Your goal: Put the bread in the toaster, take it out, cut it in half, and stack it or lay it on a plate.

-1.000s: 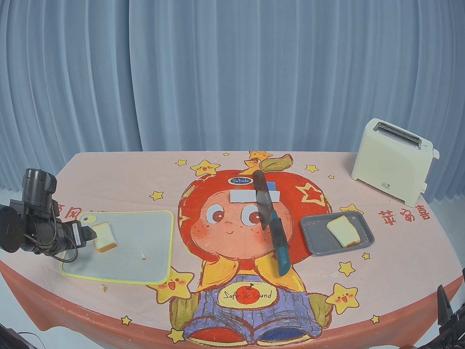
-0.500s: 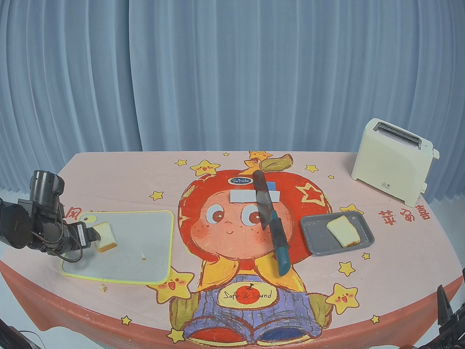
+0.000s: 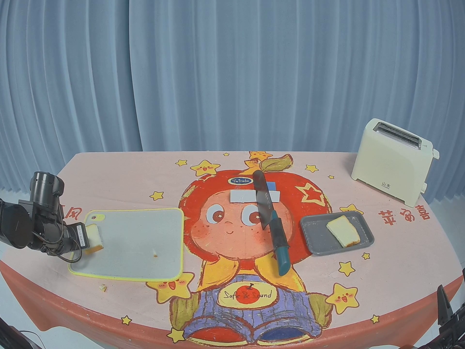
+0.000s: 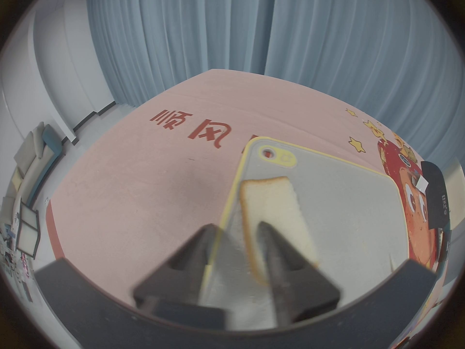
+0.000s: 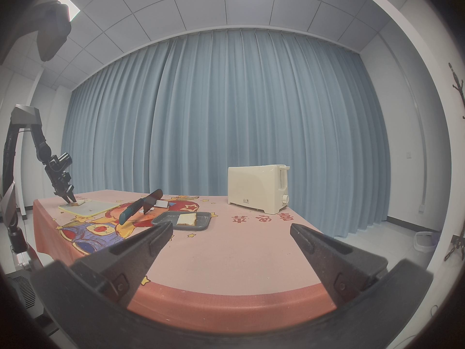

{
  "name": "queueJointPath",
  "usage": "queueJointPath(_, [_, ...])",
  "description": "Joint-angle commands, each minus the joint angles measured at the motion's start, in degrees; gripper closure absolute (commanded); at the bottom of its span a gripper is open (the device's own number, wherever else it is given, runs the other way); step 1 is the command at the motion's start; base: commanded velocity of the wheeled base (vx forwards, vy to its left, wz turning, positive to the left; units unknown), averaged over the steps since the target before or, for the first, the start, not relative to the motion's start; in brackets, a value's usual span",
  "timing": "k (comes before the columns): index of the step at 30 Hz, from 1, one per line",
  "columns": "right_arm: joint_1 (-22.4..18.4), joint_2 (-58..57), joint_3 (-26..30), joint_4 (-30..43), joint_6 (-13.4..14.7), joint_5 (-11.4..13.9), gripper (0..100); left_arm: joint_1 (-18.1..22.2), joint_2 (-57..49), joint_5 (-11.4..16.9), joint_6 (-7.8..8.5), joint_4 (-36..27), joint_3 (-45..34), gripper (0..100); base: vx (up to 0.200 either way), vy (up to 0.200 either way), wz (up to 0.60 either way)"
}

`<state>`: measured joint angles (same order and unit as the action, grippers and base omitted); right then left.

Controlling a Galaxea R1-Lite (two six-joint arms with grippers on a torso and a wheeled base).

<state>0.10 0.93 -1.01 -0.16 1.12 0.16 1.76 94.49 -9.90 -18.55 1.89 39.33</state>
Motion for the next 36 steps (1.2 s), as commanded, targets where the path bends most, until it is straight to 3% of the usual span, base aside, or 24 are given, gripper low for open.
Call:
queueJointPath(1, [-0.01, -0.93, 1.01, -0.02, 0.02, 0.02, 0, 0.00, 0.26, 0.06, 0.01, -0.22, 0.14, 100, 0.000, 0.000, 0.00])
queueJointPath(24, [0.08, -0.93, 1.01, -0.02, 0.02, 0.02, 0, 0.18, -4.31, 0.06, 0.36, -0.40, -0.65, 100, 0.000, 0.000, 0.00])
queueJointPath(31, [-0.01, -0.93, 1.01, -0.02, 0.02, 0.02, 0, -0.88, -11.26, 0.49, 0.54, -4.70, -0.83, 100, 0.000, 0.000, 0.00])
queueJointPath(36, [-0.01, -0.93, 1.01, -0.02, 0.02, 0.02, 0, -1.49, -14.07, 2.60, 0.54, -5.49, -0.65, 100, 0.000, 0.000, 0.00])
